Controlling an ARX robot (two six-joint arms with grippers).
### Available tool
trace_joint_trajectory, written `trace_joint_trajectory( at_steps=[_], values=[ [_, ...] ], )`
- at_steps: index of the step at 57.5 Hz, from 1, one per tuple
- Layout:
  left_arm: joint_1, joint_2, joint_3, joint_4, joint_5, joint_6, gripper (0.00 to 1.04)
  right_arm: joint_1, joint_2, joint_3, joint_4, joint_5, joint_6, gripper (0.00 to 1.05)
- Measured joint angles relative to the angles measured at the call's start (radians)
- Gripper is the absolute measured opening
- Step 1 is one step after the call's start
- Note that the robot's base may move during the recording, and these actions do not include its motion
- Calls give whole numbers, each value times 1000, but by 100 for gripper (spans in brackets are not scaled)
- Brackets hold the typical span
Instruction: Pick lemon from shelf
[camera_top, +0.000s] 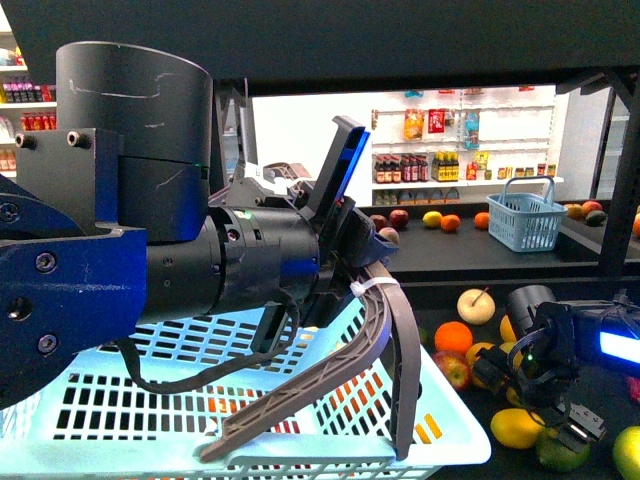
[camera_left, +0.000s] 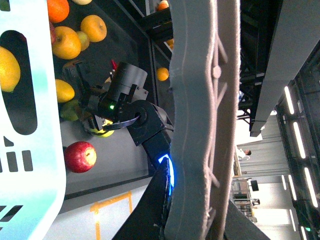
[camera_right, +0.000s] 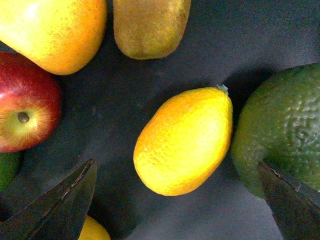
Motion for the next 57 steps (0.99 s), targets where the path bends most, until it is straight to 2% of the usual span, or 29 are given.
trace_joint_trajectory(
  at_steps=[33, 57],
  values=[
    [0, 0, 0, 0, 0, 1, 10, 7, 27, 31, 19, -50, 44, 97],
    [0, 0, 0, 0, 0, 0, 10, 1, 86, 26, 26, -11, 40, 97]
  ],
)
